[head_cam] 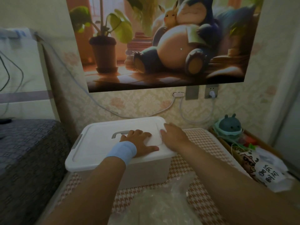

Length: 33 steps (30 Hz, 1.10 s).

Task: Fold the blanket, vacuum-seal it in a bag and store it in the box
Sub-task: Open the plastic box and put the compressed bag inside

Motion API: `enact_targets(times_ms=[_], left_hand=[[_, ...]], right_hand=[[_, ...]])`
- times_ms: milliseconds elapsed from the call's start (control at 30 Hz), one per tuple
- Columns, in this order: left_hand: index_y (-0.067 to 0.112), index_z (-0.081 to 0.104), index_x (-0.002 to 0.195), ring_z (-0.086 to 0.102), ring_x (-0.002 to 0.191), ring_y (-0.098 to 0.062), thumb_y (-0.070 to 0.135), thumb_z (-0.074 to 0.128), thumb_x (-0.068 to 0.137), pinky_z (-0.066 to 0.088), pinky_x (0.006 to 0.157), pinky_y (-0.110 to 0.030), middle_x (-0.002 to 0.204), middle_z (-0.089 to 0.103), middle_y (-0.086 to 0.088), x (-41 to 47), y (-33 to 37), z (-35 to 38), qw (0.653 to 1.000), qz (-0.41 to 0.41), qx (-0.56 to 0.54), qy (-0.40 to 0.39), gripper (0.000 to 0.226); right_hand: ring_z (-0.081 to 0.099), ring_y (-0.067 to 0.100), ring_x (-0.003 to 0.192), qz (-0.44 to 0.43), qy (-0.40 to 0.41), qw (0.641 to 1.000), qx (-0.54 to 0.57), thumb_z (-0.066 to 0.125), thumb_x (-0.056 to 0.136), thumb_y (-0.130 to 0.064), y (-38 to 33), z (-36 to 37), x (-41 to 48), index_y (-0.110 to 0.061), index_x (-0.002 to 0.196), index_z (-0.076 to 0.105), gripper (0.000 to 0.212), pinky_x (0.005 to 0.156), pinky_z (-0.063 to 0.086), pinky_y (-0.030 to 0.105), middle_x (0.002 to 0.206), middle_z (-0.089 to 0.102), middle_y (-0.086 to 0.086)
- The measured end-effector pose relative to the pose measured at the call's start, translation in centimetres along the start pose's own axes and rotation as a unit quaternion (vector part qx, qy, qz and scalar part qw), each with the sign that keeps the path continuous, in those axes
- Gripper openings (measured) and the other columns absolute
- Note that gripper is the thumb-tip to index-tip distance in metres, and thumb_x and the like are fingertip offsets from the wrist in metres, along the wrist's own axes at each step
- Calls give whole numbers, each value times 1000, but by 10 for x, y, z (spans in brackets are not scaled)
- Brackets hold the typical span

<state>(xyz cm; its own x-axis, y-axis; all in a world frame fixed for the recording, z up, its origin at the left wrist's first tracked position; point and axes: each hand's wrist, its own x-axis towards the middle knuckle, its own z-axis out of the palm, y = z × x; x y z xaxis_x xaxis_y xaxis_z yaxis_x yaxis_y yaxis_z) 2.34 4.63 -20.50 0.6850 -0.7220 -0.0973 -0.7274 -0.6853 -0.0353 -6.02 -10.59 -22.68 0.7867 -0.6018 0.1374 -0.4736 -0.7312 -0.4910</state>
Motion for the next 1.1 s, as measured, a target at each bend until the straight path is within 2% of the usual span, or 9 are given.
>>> enact_targets(times_ms=[100, 200, 300, 433, 567, 667, 767, 900, 1100], left_hand=[[42, 13, 149, 11, 146, -24, 80, 35, 80, 19, 115, -52, 160, 8, 7, -4, -4, 1, 1000, 10, -15, 2, 82], [38, 15, 150, 15, 146, -25, 71, 36, 87, 20, 116, -48, 160, 11, 4, -16, -26, 2, 999, 8, -16, 34, 75], [38, 11, 151, 11, 146, -28, 71, 28, 88, 12, 116, -55, 161, 8, 3, -34, -62, 2, 995, -81, 29, 46, 72], [44, -2, 149, -4, 146, -36, 81, 11, 82, -5, 111, -65, 161, -8, -2, -55, -102, 5, 975, -218, 45, -22, 78], [47, -3, 149, -3, 146, -38, 83, 14, 80, 3, 115, -60, 160, -11, -6, -61, -113, 12, 978, -196, -25, -60, 80], [50, 9, 148, 8, 146, -34, 82, 22, 81, 13, 116, -54, 161, 0, 0, -60, -107, 8, 989, -135, -23, -51, 75], [45, 29, 146, 30, 140, -29, 60, 35, 94, 28, 114, -43, 158, 23, 2, -59, -101, -1, 992, -79, -94, -11, 54], [30, 45, 140, 41, 130, -29, 22, 43, 98, 38, 107, -40, 145, 42, -6, -57, -120, 0, 977, -102, -146, 117, 43], [18, 47, 141, 56, 116, -31, 32, 49, 98, 48, 98, -39, 133, 57, -12, -48, -143, 3, 951, -188, -225, 94, 45]], right_hand=[[16, 31, 151, 15, -100, 994, -34, 32, 98, -63, -2, -5, -7, -22, 160, 7, 78, 120, 13, 51, 167, 3, 5], [-5, 37, 152, 7, -79, 983, -167, 25, 94, -71, -10, -7, -12, -34, 158, -2, 79, 116, -6, 66, 166, -11, 5], [-11, 34, 152, -90, -63, 976, -186, 24, 95, -70, -42, 0, -24, -36, 158, 0, 75, 117, -4, 66, 166, -15, 5], [-8, 28, 153, -152, -154, 969, -115, 24, 94, -75, -86, 28, -43, -46, 155, 2, 71, 117, -4, 66, 166, -13, -3], [-4, 24, 154, -156, -167, 956, -182, 15, 89, -82, -89, 36, -50, -52, 153, 8, 71, 113, -4, 71, 167, -7, -8], [23, 30, 148, -109, -121, 962, -221, 20, 87, -83, -92, 21, -48, -41, 152, 28, 78, 111, 8, 73, 165, 18, -4], [36, 36, 140, -82, -58, 952, -289, 28, 88, -79, -111, 15, -47, -30, 150, 36, 80, 111, 3, 74, 157, 37, 5], [4, 30, 153, -156, -130, 960, -192, 28, 94, -72, -137, 37, -52, -33, 157, 15, 75, 116, 2, 67, 167, 6, 5], [-6, 24, 153, -191, -162, 952, -177, 19, 97, -70, -140, 64, -52, -48, 155, 5, 63, 117, -3, 66, 167, -5, -2]])
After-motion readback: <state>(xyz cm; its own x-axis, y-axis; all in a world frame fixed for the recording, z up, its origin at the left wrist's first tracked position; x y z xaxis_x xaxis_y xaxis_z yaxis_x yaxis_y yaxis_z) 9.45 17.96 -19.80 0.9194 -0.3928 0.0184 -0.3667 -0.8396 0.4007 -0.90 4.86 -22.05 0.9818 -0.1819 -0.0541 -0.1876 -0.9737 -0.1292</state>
